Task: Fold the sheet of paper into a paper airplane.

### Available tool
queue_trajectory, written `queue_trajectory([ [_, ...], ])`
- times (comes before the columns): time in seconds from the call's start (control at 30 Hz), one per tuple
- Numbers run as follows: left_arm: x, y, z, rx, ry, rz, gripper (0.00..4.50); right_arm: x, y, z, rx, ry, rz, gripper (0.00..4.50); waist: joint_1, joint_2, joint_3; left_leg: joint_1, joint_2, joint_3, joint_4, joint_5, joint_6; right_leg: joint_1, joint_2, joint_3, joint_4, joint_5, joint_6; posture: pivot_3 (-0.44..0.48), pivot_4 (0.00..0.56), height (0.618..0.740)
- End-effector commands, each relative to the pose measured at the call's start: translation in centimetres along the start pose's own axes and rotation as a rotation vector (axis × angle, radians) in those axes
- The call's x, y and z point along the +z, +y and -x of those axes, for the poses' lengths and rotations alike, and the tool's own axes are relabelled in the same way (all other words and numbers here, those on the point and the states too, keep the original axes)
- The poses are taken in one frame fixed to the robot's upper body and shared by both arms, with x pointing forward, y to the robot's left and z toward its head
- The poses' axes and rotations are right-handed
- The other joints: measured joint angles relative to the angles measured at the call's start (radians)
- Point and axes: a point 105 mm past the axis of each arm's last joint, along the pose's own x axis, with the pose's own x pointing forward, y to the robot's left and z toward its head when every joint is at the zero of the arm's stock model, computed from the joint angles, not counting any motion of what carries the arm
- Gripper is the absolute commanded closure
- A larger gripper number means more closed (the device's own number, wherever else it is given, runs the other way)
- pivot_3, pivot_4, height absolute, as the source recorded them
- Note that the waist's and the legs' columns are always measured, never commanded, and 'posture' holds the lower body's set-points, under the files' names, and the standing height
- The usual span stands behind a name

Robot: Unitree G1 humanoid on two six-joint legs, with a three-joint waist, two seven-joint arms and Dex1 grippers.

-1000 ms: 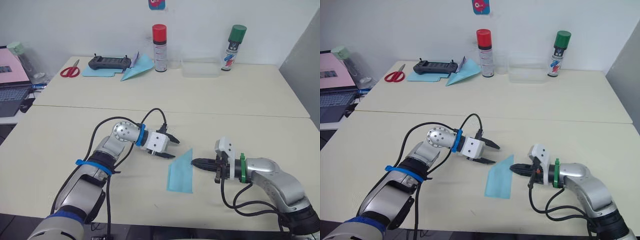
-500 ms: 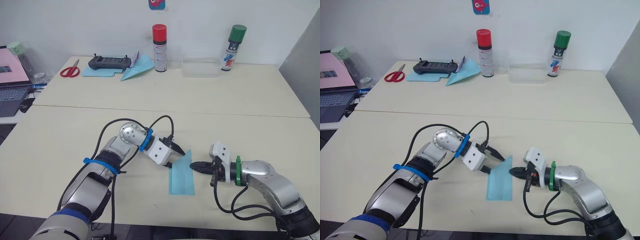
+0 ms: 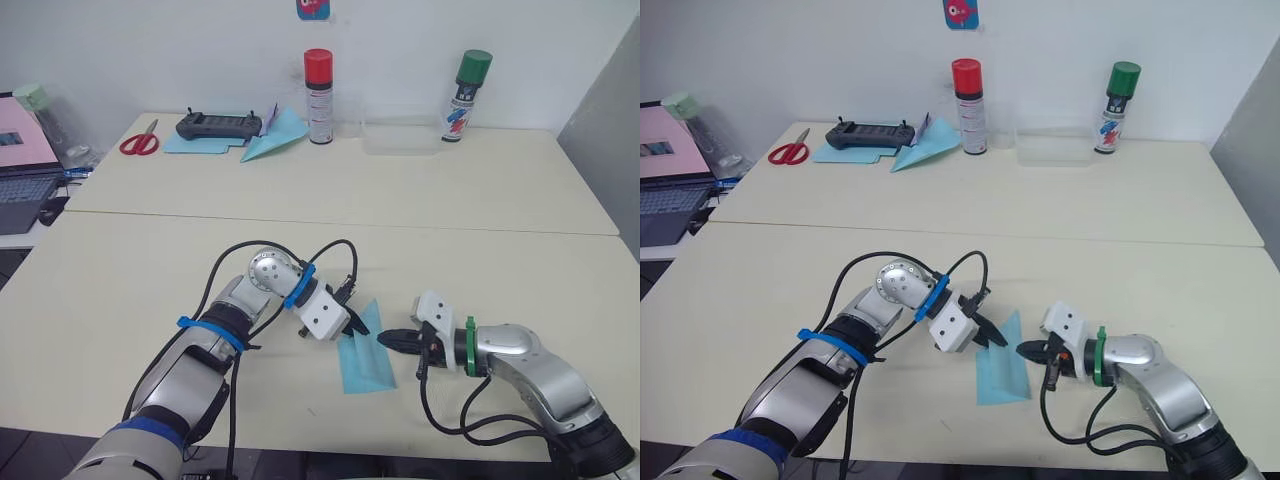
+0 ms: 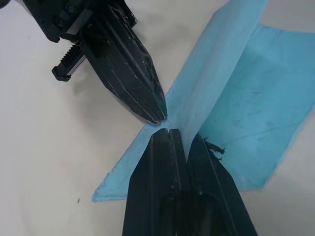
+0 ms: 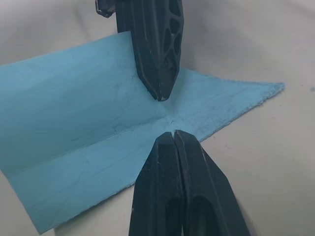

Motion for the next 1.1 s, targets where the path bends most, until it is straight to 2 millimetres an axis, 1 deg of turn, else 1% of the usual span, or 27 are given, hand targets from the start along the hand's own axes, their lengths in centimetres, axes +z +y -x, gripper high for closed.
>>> queue_trajectory([
  [0.03,0.6,0.3,0.1,-0.003,-0.016,-0.039,4.48,-1.1,0.2,-0.2,0.000,0.037,-0.008,4.50,0.000,0.000,0.000,0.000,0.000,0.000,0.000,0.000,0.000,0.000,0.000,0.000,0.000,0.000,0.000,0.000,0.150,0.740],
  [0.37,0.6,0.0,0.1,0.000,-0.009,-0.027,4.48,-0.9,0.0,-0.3,-0.003,0.023,0.020,4.50,0.000,0.000,0.000,0.000,0.000,0.000,0.000,0.000,0.000,0.000,0.000,0.000,0.000,0.000,0.000,0.000,0.150,0.740],
  [0.47,0.4,-0.1,0.6,0.004,0.020,0.001,4.48,1.0,-0.9,0.0,-0.031,-0.073,-0.004,4.50,-0.002,0.000,0.000,0.001,0.001,0.000,0.000,0.000,0.000,0.000,0.001,0.000,0.001,0.000,0.000,0.000,0.150,0.740],
  [0.57,-0.1,0.5,1.5,0.053,0.083,0.075,4.48,4.3,-2.9,0.9,-0.096,-0.208,-0.044,4.50,-0.004,0.001,0.001,0.000,0.001,0.000,0.000,0.000,0.000,0.000,0.001,0.000,0.002,0.000,0.000,0.000,0.150,0.740],
  [0.63,-0.5,0.8,2.4,0.077,0.154,0.107,4.48,6.0,-4.0,1.5,-0.126,-0.262,-0.054,4.50,-0.005,0.001,0.002,0.000,0.001,0.000,0.001,0.000,0.000,0.000,0.001,0.001,0.003,0.000,0.000,0.000,0.150,0.740],
  [0.7,-0.7,0.9,3.3,0.099,0.218,0.121,4.48,7.0,-4.6,2.0,-0.158,-0.282,-0.045,4.50,-0.005,0.001,0.002,0.000,0.001,-0.001,0.002,0.000,0.000,0.000,0.001,0.000,0.003,0.000,0.000,0.000,0.150,0.740],
  [0.73,-0.6,1.2,3.9,0.136,0.242,0.137,4.48,7.3,-5.0,2.3,-0.183,-0.287,-0.039,4.50,-0.005,0.001,0.002,0.000,0.001,-0.001,0.002,0.000,0.000,0.000,0.001,0.000,0.003,0.000,0.000,0.000,0.150,0.740],
  [0.8,-0.5,2.0,5.3,0.213,0.299,0.182,4.48,7.5,-5.3,2.7,-0.227,-0.291,-0.025,4.50,-0.005,0.001,0.002,0.000,0.001,-0.002,0.001,0.000,0.000,0.000,0.001,-0.001,0.003,0.000,0.000,0.000,0.150,0.740],
  [0.83,-0.5,1.9,6.0,0.227,0.335,0.199,4.48,7.4,-5.3,2.8,-0.243,-0.288,-0.018,4.50,-0.005,0.001,0.002,0.000,0.001,-0.002,0.001,0.000,0.000,0.000,0.001,-0.001,0.003,0.000,0.000,0.000,0.150,0.740],
  [0.9,-0.5,1.2,7.3,0.234,0.414,0.245,4.48,7.0,-5.1,2.8,-0.261,-0.278,-0.008,4.50,-0.006,0.002,0.003,-0.001,0.001,-0.002,0.001,0.000,0.000,-0.001,0.001,-0.001,0.003,0.000,0.000,0.000,0.150,0.740],
  [0.97,-0.3,0.5,8.4,0.262,0.479,0.328,4.48,6.4,-4.8,2.7,-0.274,-0.266,-0.011,4.50,-0.008,0.002,0.003,-0.001,0.001,-0.001,0.000,0.000,0.000,-0.002,0.001,-0.001,0.003,0.000,0.000,0.000,0.150,0.740],
  [1.03,0.1,-0.8,8.9,0.256,0.538,0.410,4.48,5.6,-4.3,2.4,-0.274,-0.253,-0.018,4.50,-0.010,0.003,0.003,-0.001,0.001,-0.001,0.000,0.000,0.000,-0.002,0.001,0.000,0.004,0.000,-0.001,0.000,0.150,0.740],
  [1.1,0.6,-1.3,8.8,0.268,0.565,0.466,4.48,5.2,-4.0,2.2,-0.278,-0.250,-0.027,4.50,-0.014,0.003,0.004,0.000,0.001,-0.001,0.000,0.000,0.000,-0.002,0.001,0.000,0.004,0.000,-0.001,0.000,0.150,0.740],
])
